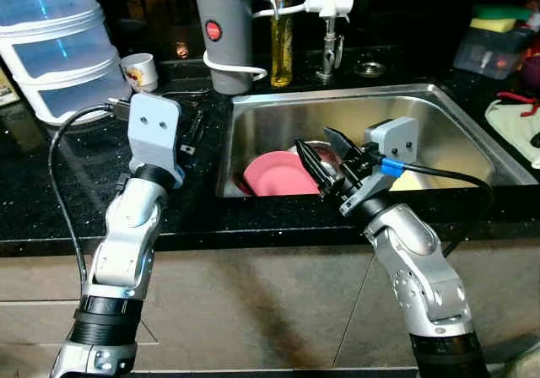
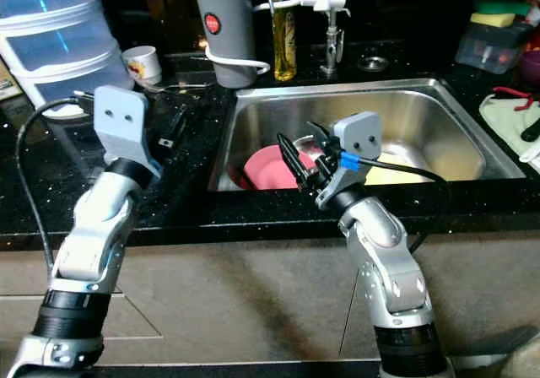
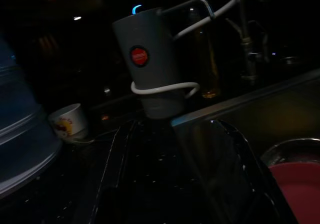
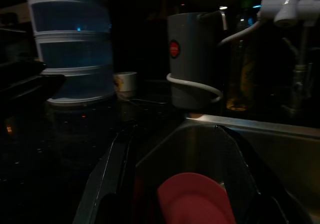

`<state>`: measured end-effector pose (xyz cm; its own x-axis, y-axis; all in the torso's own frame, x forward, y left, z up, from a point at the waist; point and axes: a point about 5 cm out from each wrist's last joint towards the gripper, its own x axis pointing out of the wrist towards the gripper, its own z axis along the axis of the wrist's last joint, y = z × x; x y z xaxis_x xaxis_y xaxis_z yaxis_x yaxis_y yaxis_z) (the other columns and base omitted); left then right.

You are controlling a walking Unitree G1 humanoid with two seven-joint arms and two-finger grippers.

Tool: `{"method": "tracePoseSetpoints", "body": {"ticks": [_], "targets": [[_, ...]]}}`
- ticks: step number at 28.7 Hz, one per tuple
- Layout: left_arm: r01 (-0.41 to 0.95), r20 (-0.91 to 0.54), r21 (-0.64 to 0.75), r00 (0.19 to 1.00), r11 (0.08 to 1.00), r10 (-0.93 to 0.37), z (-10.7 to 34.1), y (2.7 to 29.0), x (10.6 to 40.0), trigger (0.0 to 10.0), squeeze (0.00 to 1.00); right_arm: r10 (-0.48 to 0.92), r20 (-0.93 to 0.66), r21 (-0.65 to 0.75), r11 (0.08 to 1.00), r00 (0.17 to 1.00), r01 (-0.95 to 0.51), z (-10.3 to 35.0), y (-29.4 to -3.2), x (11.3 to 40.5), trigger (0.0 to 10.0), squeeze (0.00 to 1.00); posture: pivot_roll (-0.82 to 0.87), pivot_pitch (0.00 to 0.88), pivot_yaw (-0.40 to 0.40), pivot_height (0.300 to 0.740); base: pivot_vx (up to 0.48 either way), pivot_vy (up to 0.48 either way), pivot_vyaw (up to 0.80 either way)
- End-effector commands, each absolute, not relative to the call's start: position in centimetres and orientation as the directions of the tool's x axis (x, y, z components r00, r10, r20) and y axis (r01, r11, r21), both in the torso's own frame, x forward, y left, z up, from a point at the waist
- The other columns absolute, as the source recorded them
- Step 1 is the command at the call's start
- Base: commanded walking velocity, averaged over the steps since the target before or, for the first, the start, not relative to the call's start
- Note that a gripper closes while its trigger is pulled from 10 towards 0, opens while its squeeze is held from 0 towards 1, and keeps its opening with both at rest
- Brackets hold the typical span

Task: Kitchen organization

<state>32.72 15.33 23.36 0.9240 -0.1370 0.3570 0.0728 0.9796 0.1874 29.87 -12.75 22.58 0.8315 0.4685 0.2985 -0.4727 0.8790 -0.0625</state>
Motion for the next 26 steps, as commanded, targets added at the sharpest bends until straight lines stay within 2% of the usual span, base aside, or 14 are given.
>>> {"method": "tracePoseSetpoints", "body": {"ticks": [1, 26], "targets": [[0.052, 0.342, 0.194, 0.932, 0.98, -0.117, 23.06, 15.83, 32.49, 10.0, 0.0, 0.468, 0.297, -0.068, 0.88, 0.832, -0.47, 22.38, -12.63, 29.96, 10.0, 0.0, -0.1, 0.0, 0.037, 0.74, 0.0, 0.337, 0.0], [0.062, 0.322, 0.197, 0.939, 0.979, -0.124, 22.93, 15.19, 32.11, 10.0, 0.0, 0.459, 0.293, -0.065, 0.885, 0.838, -0.462, 22.32, -12.73, 30.19, 10.0, 0.0, -0.09, 0.0, 0.032, 0.74, 0.0, 0.335, 0.0]]}}
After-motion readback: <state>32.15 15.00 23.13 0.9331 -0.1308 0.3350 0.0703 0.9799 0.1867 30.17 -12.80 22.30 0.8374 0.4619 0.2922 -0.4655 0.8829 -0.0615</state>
